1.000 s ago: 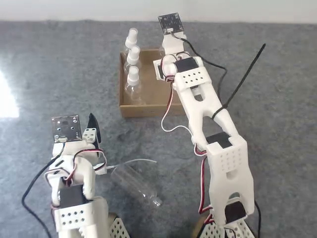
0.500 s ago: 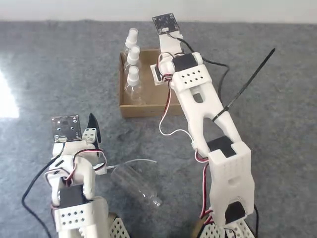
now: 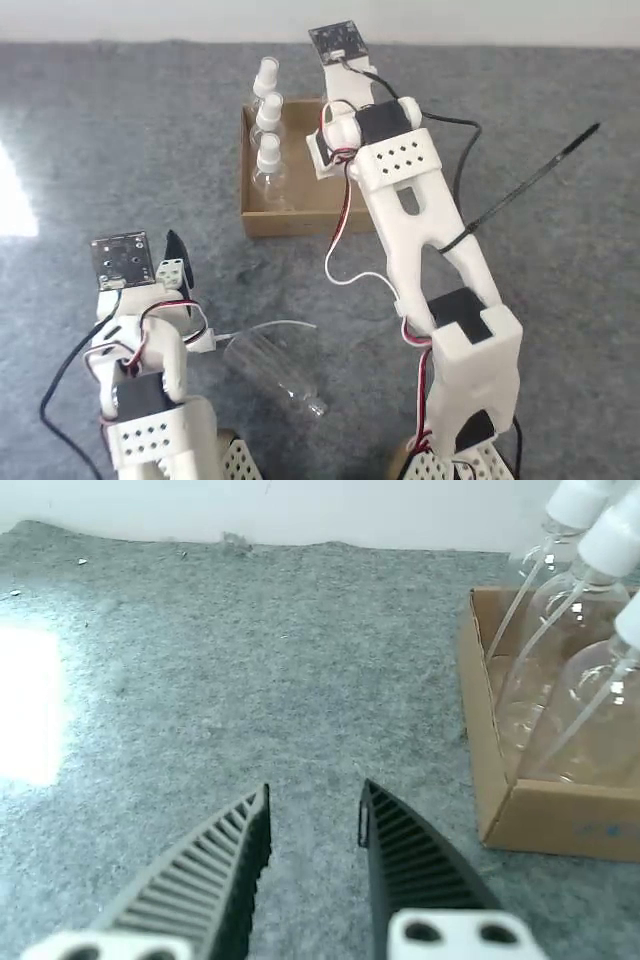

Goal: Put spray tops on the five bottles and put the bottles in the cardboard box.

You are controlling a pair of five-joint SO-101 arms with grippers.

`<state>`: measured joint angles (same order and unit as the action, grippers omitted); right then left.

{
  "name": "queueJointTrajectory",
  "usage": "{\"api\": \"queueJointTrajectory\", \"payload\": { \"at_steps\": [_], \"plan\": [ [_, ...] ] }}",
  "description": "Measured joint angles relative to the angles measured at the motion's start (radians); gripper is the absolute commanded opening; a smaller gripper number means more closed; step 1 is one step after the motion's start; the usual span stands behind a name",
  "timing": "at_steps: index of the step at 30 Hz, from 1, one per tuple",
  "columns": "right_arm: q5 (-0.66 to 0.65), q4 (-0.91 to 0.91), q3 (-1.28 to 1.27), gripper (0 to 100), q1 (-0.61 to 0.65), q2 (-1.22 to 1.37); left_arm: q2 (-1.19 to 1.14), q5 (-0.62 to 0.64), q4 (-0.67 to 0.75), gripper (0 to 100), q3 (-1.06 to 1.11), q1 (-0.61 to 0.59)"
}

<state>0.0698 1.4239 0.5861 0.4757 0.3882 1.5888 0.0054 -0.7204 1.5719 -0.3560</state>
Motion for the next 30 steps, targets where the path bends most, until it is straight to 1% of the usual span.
{"api": "queueJointTrajectory", "payload": {
  "at_steps": [11, 17, 20, 24, 28, 30],
  "plan": [
    [0.000, 0.192, 0.000, 31.4, 0.107, -0.140, 0.000, 0.000, 0.000, 13, 0.000, 0.000],
    [0.000, 0.307, 0.000, 31.4, 0.187, -0.204, 0.000, 0.003, 0.000, 13, 0.000, -0.069],
    [0.000, 0.328, -0.006, 31.4, 0.238, -0.236, 0.000, 0.032, 0.000, 13, 0.000, -0.087],
    [0.000, 0.328, -0.098, 31.4, 0.281, -0.315, 0.000, 0.044, 0.017, 13, 0.000, -0.097],
    [0.000, 0.318, -0.241, 31.4, 0.290, -0.425, 0.000, 0.046, 0.018, 13, 0.000, -0.100],
    [0.000, 0.284, -0.325, 31.4, 0.299, -0.491, 0.000, 0.048, 0.018, 13, 0.000, -0.100]
  ]
}}
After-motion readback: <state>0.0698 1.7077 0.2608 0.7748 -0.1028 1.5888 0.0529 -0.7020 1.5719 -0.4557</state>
